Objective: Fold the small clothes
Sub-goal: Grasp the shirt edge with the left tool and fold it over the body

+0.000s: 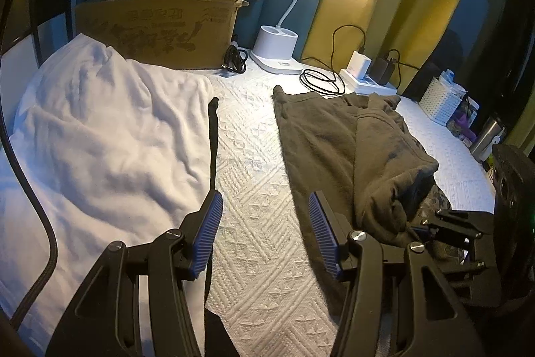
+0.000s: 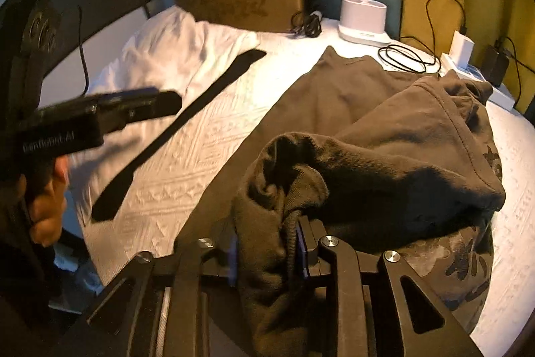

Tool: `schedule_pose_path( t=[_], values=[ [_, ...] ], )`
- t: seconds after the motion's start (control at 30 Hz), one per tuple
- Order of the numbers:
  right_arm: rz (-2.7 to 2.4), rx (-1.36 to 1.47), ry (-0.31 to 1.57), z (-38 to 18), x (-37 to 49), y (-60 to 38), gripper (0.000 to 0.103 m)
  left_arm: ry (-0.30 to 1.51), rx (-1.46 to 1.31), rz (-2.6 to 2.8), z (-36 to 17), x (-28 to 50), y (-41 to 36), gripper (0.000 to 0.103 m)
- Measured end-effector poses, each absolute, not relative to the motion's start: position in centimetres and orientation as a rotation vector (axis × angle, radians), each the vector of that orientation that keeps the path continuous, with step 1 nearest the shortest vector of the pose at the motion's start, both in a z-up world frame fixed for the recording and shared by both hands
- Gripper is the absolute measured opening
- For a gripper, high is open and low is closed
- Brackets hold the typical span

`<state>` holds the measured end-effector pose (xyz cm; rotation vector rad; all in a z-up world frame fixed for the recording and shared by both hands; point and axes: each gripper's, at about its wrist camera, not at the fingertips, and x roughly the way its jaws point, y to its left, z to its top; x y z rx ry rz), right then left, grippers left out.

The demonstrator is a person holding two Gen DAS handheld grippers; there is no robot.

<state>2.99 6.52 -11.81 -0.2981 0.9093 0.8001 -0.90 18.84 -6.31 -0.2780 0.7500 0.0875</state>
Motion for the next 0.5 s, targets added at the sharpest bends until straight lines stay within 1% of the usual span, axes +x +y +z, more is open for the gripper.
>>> schedule_pose_path(
  t=[0.03,0.07,0.1,0.13,0.17,0.3,0.37,0.4,0.43,0.5],
  values=[
    [0.817,-0.307,0.914,-12.0,2.7,6.7,0.041,0.749,-0.276,0.085,-6.2,-0.9,18.7,0.054],
    [0.832,-0.307,0.914,-12.1,2.4,6.7,0.05,0.746,-0.273,0.08,-6.1,-0.8,18.6,0.054],
    [0.849,-0.306,0.911,-12.1,2.0,6.8,0.056,0.744,-0.268,0.076,-5.9,-0.8,18.4,0.054],
    [0.878,-0.305,0.907,-12.0,1.5,6.7,0.07,0.743,-0.264,0.074,-5.7,-0.6,18.2,0.054],
    [0.901,-0.304,0.908,-11.9,1.1,6.7,0.076,0.742,-0.259,0.071,-5.6,-0.5,18.0,0.054],
    [0.906,-0.294,0.828,-10.0,-0.7,5.4,0.077,0.737,-0.228,0.054,-4.7,0.1,16.7,0.054],
    [0.896,-0.28,0.827,-9.3,-0.5,4.3,0.077,0.732,-0.208,0.039,-4.1,0.4,15.8,0.054],
    [0.882,-0.271,0.824,-9.0,-0.4,3.6,0.077,0.729,-0.196,0.029,-3.9,0.7,15.3,0.056],
    [0.865,-0.258,0.822,-8.8,-0.1,2.8,0.077,0.726,-0.185,0.017,-3.6,1.0,14.7,0.062],
    [0.823,-0.233,0.826,-8.5,0.6,0.9,0.077,0.719,-0.161,-0.011,-3.2,1.6,13.2,0.067]
  ],
)
